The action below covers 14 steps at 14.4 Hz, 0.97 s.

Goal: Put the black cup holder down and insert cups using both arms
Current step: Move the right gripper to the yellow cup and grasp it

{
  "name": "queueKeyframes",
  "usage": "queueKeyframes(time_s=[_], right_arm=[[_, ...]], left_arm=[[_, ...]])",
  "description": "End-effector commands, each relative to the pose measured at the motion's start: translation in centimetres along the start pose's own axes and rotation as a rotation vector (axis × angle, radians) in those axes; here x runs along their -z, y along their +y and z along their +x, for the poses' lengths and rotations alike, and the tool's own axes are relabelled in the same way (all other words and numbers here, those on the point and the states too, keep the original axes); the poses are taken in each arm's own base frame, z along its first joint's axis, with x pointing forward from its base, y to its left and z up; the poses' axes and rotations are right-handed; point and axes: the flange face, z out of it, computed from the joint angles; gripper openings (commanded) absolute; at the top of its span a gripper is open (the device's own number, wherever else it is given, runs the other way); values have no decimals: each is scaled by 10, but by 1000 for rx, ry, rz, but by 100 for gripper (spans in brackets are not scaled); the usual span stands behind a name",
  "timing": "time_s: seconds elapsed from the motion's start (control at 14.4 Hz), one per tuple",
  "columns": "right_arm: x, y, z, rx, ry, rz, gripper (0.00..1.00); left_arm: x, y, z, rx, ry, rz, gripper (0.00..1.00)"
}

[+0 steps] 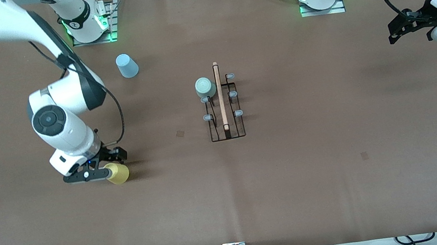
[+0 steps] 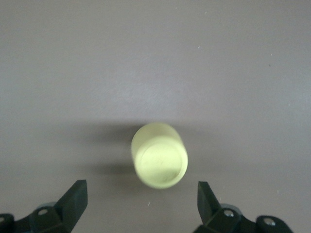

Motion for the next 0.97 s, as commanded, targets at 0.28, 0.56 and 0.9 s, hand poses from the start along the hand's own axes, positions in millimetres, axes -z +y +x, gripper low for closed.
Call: queueKeyframes(time_s=[0.28, 0.56, 0.9], right_arm=[[-32, 3, 8, 8, 39, 27, 100], [-45, 9, 2, -1, 24, 29, 100], [-71, 8, -2, -6, 50, 64, 100]], left_arm=[[3, 2, 3, 9, -23, -21, 100], [4, 2, 2, 9, -26, -21, 100], [3, 2, 3, 9, -28, -21, 100]])
